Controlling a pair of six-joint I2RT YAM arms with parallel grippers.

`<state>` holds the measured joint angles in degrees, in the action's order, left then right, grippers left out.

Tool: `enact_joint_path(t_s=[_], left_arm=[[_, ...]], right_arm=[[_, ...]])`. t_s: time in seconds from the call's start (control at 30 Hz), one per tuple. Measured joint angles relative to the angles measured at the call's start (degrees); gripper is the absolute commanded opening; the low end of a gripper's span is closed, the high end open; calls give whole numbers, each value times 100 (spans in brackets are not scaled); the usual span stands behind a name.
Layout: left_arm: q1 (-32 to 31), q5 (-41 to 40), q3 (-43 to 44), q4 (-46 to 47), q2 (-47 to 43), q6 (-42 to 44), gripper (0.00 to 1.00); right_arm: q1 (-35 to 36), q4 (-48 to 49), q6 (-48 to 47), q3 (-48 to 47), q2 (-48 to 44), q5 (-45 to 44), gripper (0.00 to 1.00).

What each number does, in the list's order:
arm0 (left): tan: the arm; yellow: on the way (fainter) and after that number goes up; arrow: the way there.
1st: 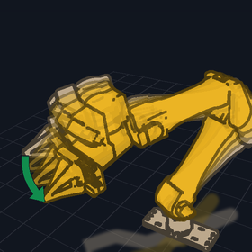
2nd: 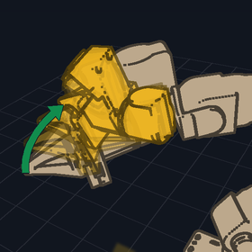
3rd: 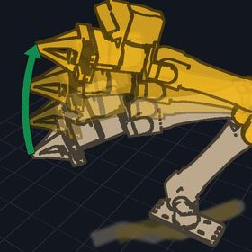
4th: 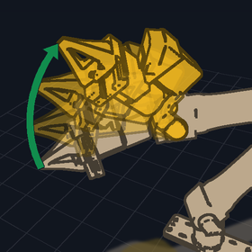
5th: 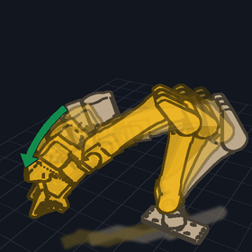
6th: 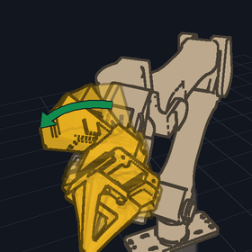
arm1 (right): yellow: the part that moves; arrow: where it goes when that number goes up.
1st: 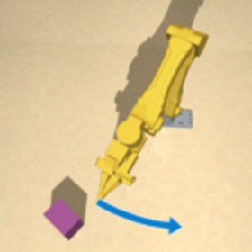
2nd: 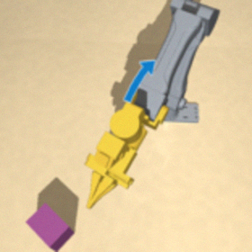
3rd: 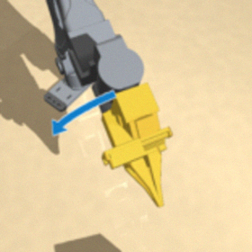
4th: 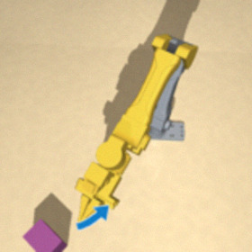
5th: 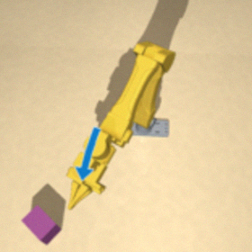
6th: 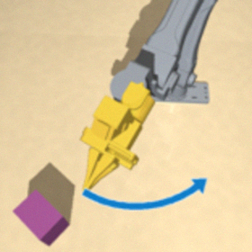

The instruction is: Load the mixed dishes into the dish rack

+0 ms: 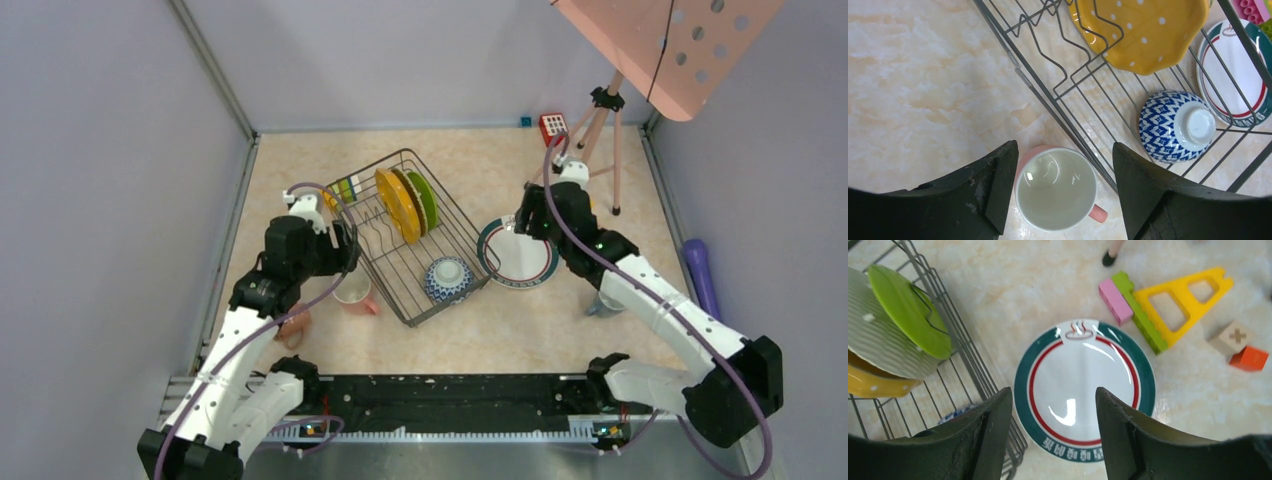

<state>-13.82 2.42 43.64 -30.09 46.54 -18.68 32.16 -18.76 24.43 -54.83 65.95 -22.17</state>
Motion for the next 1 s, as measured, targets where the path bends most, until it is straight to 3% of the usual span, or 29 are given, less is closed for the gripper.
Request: enact_joint_path(t_s=[0.13,0.23,0.33,0.47,0.7,1.0], left_arm=[[0,208,0,9,22,70,74],[0,302,0,9,22,90,74],[0,385,0,9,22,94,74],[0,466,0,9,22,107,74],[0,562,0,7,22,118,74],[0,570,-4,9,22,133,74]], right_arm=[[-813,-33,420,706,-313,883,64],[-1620,33,675,1360,-455,1646,77],[-2216,76,804,1794,-481,2229,79],[-2787,417,855,2192,-442,2927,78],[-3171,1252,949,2555,122,3606,71],[-3501,2170,1165,2964,634,3856,66]])
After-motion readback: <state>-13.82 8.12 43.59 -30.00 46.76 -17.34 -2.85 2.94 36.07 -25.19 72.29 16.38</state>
